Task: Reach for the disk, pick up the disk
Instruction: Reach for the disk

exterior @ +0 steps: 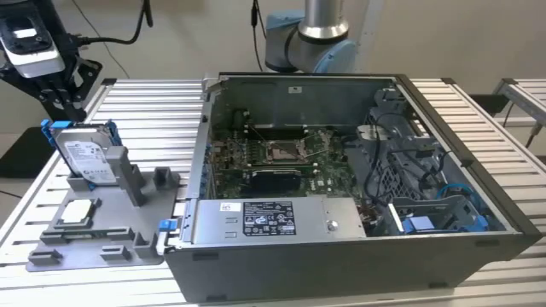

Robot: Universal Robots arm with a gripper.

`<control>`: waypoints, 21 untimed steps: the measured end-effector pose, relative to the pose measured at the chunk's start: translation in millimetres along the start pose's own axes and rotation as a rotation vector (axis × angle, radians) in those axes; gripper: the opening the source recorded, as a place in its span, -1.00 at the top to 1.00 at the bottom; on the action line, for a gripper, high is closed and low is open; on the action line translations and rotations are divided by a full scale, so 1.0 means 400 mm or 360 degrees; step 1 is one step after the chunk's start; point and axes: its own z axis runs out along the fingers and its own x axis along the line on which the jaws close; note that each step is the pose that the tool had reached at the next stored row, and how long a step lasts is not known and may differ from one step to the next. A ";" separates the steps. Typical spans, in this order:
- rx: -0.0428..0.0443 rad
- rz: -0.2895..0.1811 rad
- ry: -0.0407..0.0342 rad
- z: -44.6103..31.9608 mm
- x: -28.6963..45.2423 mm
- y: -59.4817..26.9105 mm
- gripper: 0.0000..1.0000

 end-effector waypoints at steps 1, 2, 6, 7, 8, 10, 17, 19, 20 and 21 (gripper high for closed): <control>0.0000 0.0000 0.0000 0.000 0.000 0.000 1.00; 0.0000 0.0000 0.0000 0.000 0.000 0.000 1.00; 0.0000 0.0000 0.0000 0.001 0.000 0.008 1.00; 0.0000 0.0000 0.0000 0.001 0.000 0.014 1.00; 0.0000 0.0000 0.0000 0.001 0.001 0.021 1.00; 0.0000 0.0000 0.0000 0.003 0.009 0.031 1.00; 0.0000 0.0000 0.0000 0.005 0.084 0.037 1.00; 0.0000 0.0000 0.0000 0.005 0.098 0.038 1.00; 0.0000 0.0000 0.0000 0.006 0.103 0.039 1.00; 0.0000 0.0000 0.0000 0.006 0.106 0.041 1.00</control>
